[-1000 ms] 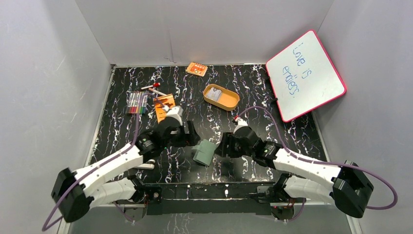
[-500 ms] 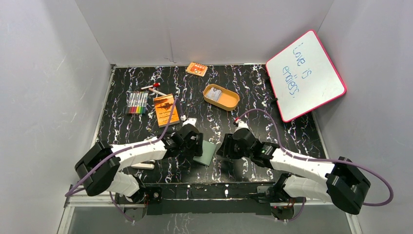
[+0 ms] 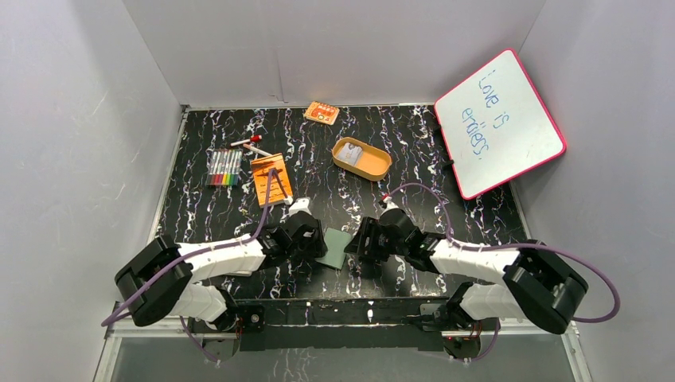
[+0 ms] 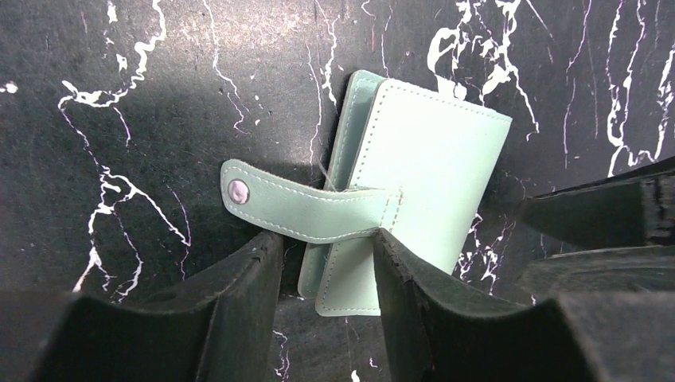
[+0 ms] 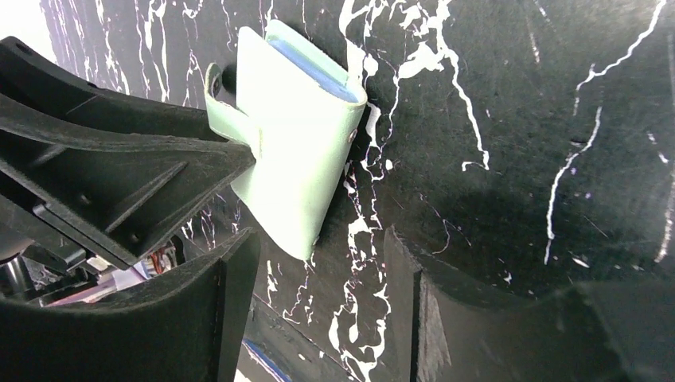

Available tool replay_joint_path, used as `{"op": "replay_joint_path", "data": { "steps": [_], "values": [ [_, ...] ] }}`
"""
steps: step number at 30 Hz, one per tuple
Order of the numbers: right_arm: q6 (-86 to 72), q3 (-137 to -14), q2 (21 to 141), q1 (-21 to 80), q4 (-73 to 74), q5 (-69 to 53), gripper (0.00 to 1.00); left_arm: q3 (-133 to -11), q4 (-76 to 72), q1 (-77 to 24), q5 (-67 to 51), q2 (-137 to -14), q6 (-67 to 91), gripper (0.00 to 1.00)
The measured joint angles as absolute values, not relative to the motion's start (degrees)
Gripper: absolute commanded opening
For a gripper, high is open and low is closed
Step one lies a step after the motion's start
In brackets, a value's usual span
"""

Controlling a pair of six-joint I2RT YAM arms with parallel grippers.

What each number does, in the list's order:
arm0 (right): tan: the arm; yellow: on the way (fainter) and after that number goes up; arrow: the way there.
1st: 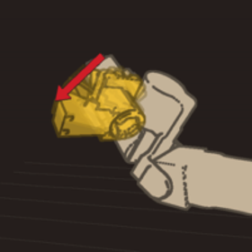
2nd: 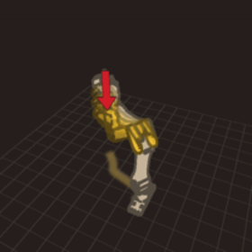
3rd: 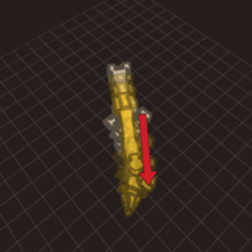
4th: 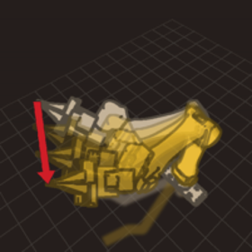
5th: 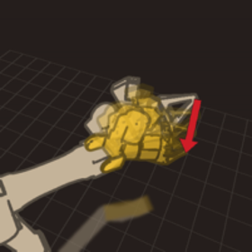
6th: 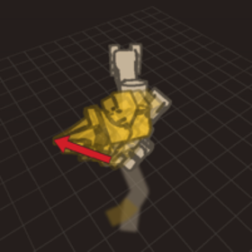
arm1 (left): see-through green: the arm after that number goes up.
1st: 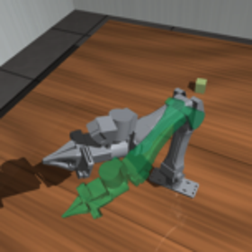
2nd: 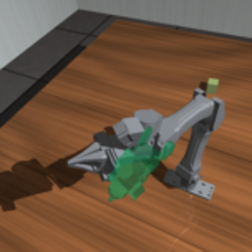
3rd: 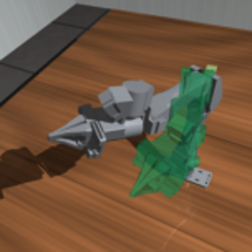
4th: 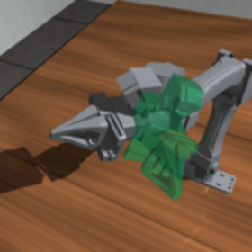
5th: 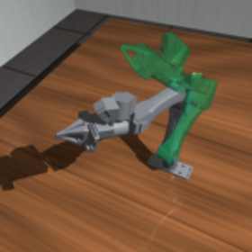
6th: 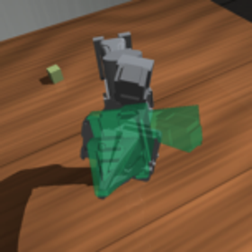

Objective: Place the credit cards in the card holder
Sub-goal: Pick up the card holder from the center of the board.

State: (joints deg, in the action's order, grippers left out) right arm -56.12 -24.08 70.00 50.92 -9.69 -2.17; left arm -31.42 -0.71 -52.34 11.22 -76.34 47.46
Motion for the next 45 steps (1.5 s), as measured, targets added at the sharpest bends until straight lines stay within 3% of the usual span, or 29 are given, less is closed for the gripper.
{"op": "replay_joint_path", "data": {
  "steps": [20, 28, 32, 45],
  "values": [
    [-65.9, -21.6, 80.6, 49.6, -27.1, -8.3, 0.71, -25.7, -9.6, -52.2, 11.3, -74.5, 54.4, 0.17],
    [-67.3, -21.5, 85.1, 49.6, -33.4, -10.2, 0.60, -24.5, -12.9, -51.9, 11.1, -75.2, 55.5, 0.14],
    [-67.9, -21.2, 87.1, 49.5, -36.4, -11.0, 0.50, -24.1, -14.7, -51.8, 11.0, -75.8, 55.9, 0.13],
    [-70.4, -20.0, 92.7, 49.2, -46.3, -13.3, 0.44, -21.5, -19.1, -50.7, 9.5, -75.7, 57.7, 0.09]
  ]
}}
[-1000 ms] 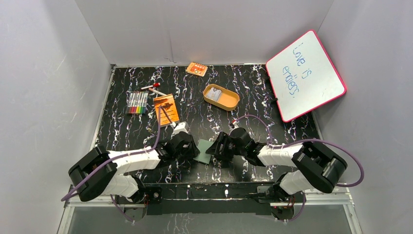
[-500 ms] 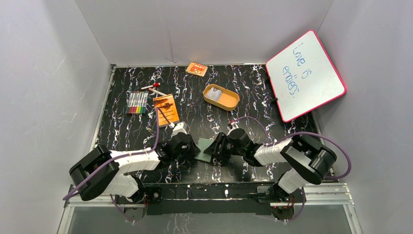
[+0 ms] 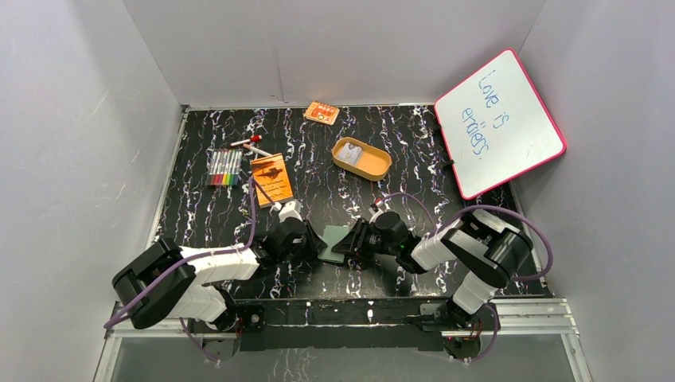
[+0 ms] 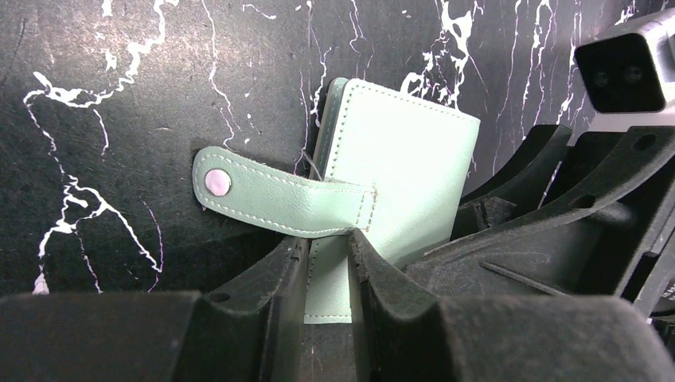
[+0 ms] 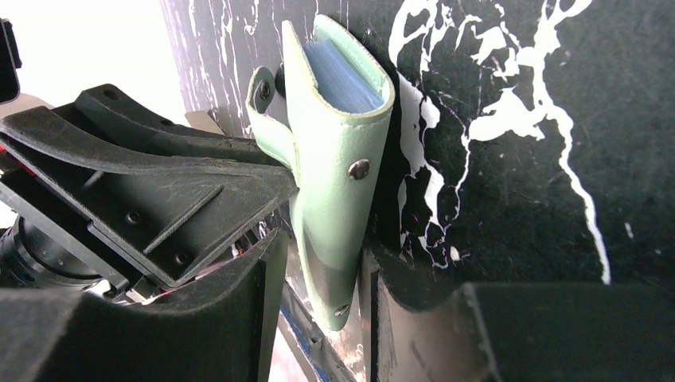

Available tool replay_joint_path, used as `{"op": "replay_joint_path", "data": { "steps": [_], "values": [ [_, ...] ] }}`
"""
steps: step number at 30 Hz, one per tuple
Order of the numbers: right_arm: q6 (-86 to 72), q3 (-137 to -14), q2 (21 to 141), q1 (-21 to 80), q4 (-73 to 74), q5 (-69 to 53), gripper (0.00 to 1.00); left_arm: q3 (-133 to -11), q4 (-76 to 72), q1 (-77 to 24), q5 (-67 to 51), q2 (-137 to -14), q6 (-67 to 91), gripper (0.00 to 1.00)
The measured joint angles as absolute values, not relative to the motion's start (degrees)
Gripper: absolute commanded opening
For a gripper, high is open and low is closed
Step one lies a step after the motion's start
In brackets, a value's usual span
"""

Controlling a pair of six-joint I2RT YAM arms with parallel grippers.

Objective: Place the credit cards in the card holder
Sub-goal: Pick up the card holder from the center of the board.

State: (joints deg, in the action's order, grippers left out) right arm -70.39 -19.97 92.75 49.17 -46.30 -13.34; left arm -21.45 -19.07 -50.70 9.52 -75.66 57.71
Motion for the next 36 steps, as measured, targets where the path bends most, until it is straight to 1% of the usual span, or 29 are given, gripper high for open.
{"op": "replay_joint_path", "data": {
  "steps": [3, 5, 7, 9, 10, 11, 12, 13, 15, 17, 18, 21, 23, 26, 29, 33, 34, 35, 36],
  "values": [
    [-70.9, -20.0, 94.5, 49.2, -48.7, -13.9, 0.39, -21.1, -19.8, -50.5, 9.1, -75.7, 58.1, 0.09],
    [-71.2, -20.0, 95.3, 49.2, -49.7, -14.1, 0.32, -20.9, -20.1, -50.3, 8.8, -75.7, 58.2, 0.08],
    [-71.4, -20.0, 96.1, 49.3, -50.4, -14.1, 0.21, -20.8, -20.4, -50.3, 8.6, -75.7, 58.3, 0.08],
    [-71.9, -19.9, 96.4, 49.2, -50.9, -14.2, 0.07, -20.6, -20.6, -50.2, 8.5, -75.7, 58.4, 0.08],
    [-71.9, -19.9, 96.4, 49.2, -51.2, -14.3, 0.00, -20.6, -20.7, -50.2, 8.5, -75.7, 58.5, 0.12],
    [-71.7, -19.8, 96.4, 49.2, -51.4, -14.3, 0.00, -20.6, -20.7, -50.0, 8.4, -75.6, 58.6, 0.17],
    [-71.4, -19.8, 96.2, 49.2, -51.4, -14.3, 0.00, -20.6, -20.5, -50.0, 8.4, -75.6, 58.7, 0.25],
    [-70.8, -19.8, 95.8, 49.2, -50.9, -14.2, 0.00, -20.7, -20.3, -49.9, 8.4, -75.5, 58.7, 0.35],
    [-68.6, -20.3, 94.1, 49.8, -48.3, -13.4, 0.00, -21.5, -17.6, -49.9, 9.1, -74.3, 58.7, 0.52],
    [-64.9, -21.7, 90.5, 50.3, -42.4, -12.6, 0.00, -23.2, -11.7, -49.9, 10.1, -71.7, 58.7, 0.65],
    [-62.3, -22.9, 87.9, 50.5, -38.4, -12.1, 0.00, -24.3, -7.5, -49.9, 10.9, -69.8, 58.3, 0.69],
    [-53.3, -28.8, 80.8, 51.0, -24.9, -9.5, 0.00, -28.3, 5.1, -49.8, 13.4, -63.3, 57.6, 0.76],
    [-46.2, -35.2, 77.3, 51.1, -15.7, -6.8, 0.00, -33.6, 12.9, -49.5, 15.8, -58.7, 57.1, 0.82],
    [-35.7, -45.8, 74.8, 51.1, -4.4, -1.4, 0.00, -43.8, 20.4, -49.2, 20.3, -53.4, 56.4, 0.87],
    [-23.7, -57.0, 74.4, 51.6, 4.6, 6.0, 0.00, -53.8, 25.9, -49.0, 24.9, -50.6, 55.9, 0.88],
    [-4.6, -65.9, 74.4, 54.3, 9.1, 19.5, 0.00, -68.5, 31.0, -48.8, 30.3, -50.0, 55.0, 0.91],
    [0.4, -66.4, 74.3, 55.1, 8.3, 22.3, 0.00, -71.2, 31.8, -48.8, 30.9, -50.1, 54.7, 0.91],
    [10.1, -65.8, 73.9, 56.1, 4.9, 26.9, 0.00, -74.1, 32.0, -48.8, 31.3, -50.3, 54.5, 0.91],
    [13.6, -65.6, 73.7, 57.1, 3.7, 28.3, 0.00, -76.5, 31.7, -48.8, 31.5, -50.5, 54.2, 0.91]
  ]
}}
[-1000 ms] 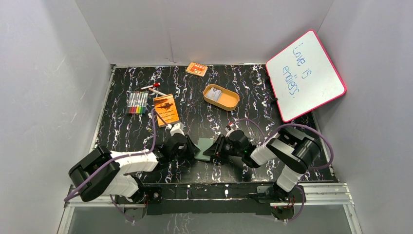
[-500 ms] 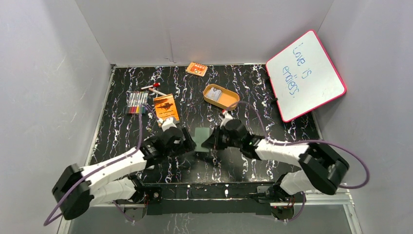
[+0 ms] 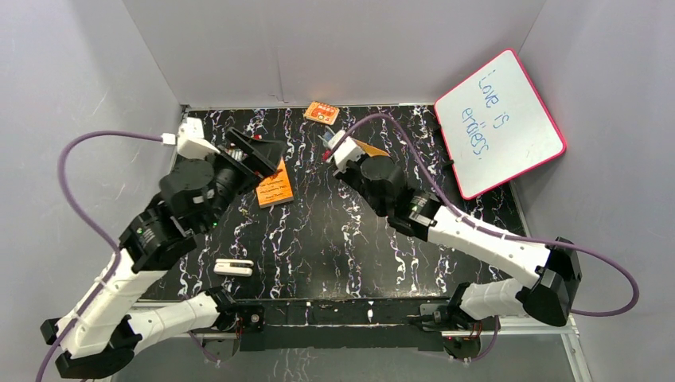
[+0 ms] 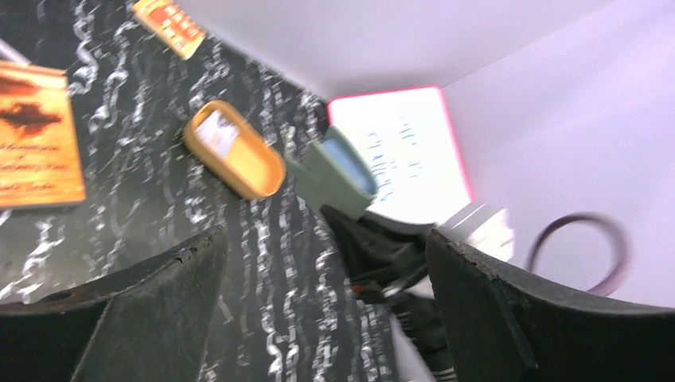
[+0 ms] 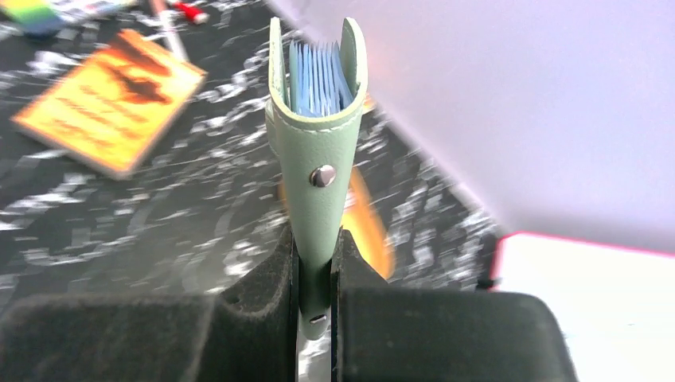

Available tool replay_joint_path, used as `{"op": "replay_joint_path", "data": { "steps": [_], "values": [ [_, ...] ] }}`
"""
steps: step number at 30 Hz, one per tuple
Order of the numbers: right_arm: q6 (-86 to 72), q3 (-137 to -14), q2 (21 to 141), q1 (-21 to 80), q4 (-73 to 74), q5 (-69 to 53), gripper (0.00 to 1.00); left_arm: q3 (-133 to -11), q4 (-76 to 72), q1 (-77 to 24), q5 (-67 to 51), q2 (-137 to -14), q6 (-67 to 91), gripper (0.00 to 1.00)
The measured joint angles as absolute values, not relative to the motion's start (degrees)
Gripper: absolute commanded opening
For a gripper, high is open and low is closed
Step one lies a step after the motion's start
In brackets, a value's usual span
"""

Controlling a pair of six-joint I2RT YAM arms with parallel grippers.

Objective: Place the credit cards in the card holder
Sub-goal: Pick up the card holder from the center of the board, then close the card holder.

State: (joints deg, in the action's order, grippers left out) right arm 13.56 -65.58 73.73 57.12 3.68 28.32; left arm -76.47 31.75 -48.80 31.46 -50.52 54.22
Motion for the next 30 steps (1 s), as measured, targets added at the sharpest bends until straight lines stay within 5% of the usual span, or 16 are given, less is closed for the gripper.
{"op": "replay_joint_path", "data": {
  "steps": [12, 30],
  "values": [
    [78.1, -48.1, 71.4, 62.1, -39.4, 31.7, 0.00, -82.0, 28.2, -48.8, 21.2, -55.0, 58.1, 0.92],
    [98.3, -45.1, 67.9, 66.7, -54.1, 27.8, 0.00, -76.1, 21.5, -48.8, 11.0, -58.9, 64.8, 0.93]
  ]
}}
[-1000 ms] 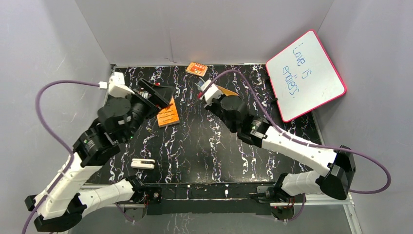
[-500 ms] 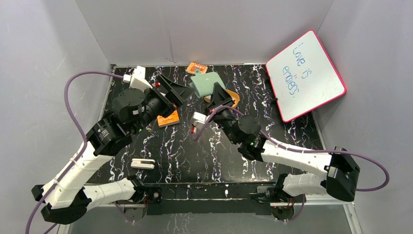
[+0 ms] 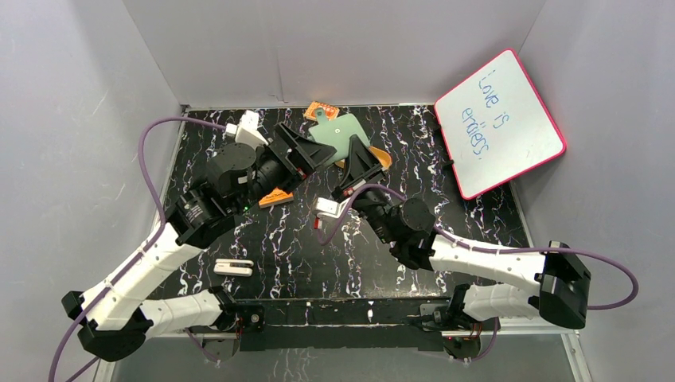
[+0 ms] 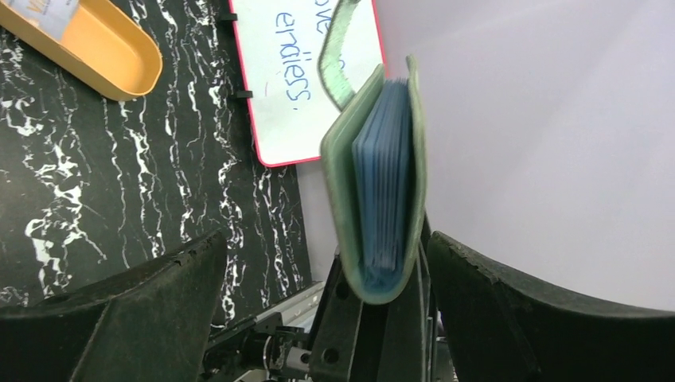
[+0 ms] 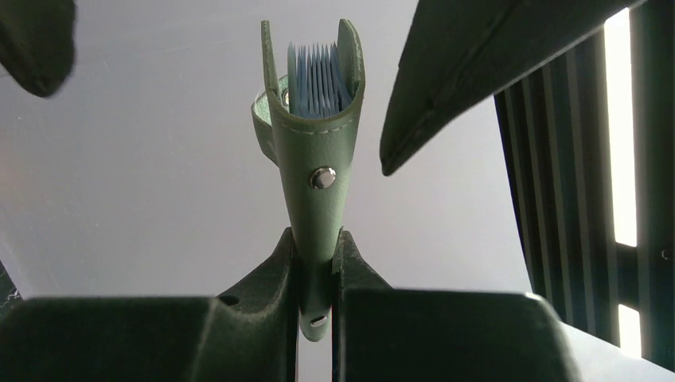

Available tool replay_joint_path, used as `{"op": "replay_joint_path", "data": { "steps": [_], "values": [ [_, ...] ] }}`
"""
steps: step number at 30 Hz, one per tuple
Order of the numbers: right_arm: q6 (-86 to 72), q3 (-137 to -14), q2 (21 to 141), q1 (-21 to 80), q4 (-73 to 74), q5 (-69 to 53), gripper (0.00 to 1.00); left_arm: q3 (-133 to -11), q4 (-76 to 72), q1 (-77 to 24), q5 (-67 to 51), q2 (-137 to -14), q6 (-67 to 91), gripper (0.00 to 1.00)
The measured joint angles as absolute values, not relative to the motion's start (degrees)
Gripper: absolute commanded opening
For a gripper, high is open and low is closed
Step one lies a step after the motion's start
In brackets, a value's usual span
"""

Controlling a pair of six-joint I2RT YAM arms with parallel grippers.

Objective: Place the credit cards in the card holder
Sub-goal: Close the card holder.

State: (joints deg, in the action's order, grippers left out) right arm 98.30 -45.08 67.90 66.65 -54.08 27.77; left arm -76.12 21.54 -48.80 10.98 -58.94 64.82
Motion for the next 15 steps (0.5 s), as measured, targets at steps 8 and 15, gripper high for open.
{"op": "replay_joint_path", "data": {
  "steps": [8, 15],
  "values": [
    [99.4, -45.1, 68.2, 67.9, -54.5, 27.0, 0.00, -76.2, 18.3, -48.8, 11.0, -59.7, 65.2, 0.74],
    [99.4, -45.1, 68.2, 68.0, -54.4, 27.0, 0.00, -73.8, 14.0, -48.8, 10.9, -58.9, 65.2, 0.40]
  ]
}}
